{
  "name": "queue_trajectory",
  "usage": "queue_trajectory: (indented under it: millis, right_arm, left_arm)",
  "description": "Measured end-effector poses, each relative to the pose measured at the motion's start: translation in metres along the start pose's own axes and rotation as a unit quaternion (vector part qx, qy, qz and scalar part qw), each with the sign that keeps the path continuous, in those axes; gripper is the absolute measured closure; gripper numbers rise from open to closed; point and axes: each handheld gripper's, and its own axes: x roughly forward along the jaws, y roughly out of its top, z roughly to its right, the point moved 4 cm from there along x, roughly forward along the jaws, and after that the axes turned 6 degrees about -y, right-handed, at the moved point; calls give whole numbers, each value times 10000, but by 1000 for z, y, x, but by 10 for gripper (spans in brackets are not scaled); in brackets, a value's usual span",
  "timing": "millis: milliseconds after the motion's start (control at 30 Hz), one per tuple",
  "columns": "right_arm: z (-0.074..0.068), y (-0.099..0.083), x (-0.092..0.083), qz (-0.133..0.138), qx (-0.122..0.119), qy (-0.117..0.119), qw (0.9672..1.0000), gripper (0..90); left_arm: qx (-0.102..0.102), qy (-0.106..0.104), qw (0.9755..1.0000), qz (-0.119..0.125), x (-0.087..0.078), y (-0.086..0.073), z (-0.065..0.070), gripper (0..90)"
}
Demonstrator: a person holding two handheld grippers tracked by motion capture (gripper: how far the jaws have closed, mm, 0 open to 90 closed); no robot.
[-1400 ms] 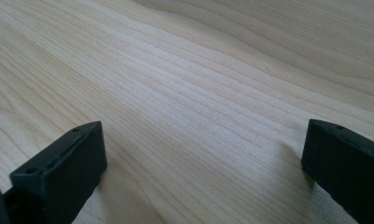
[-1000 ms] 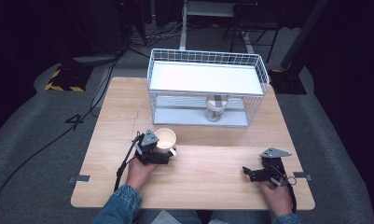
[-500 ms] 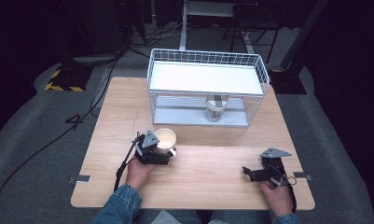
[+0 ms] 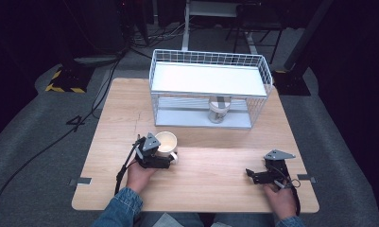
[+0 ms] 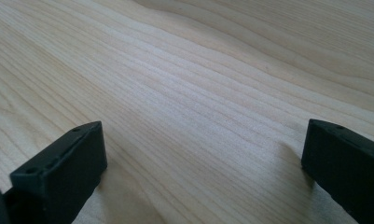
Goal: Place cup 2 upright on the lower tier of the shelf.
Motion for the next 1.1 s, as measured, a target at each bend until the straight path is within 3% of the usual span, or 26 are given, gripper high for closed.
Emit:
queue_trajectory:
  millis: [367, 433, 633, 1100]
  right_arm:
    - [0, 0, 0, 0, 10, -10, 10000, 1]
    - [0, 0, 0, 0, 12, -13, 10000, 1]
    - [0, 0, 1, 5, 21, -19, 10000, 1]
    - [-2, 1, 1, -4, 122, -131, 9998, 1]
  left_arm:
    - [57, -2, 9999, 150, -22, 11, 7, 83]
    - [143, 17, 9997, 201, -27, 15, 8, 83]
    - [51, -149, 9994, 318, -34, 25, 17, 84]
    - [56, -144, 9989, 438, -55, 52, 24, 84]
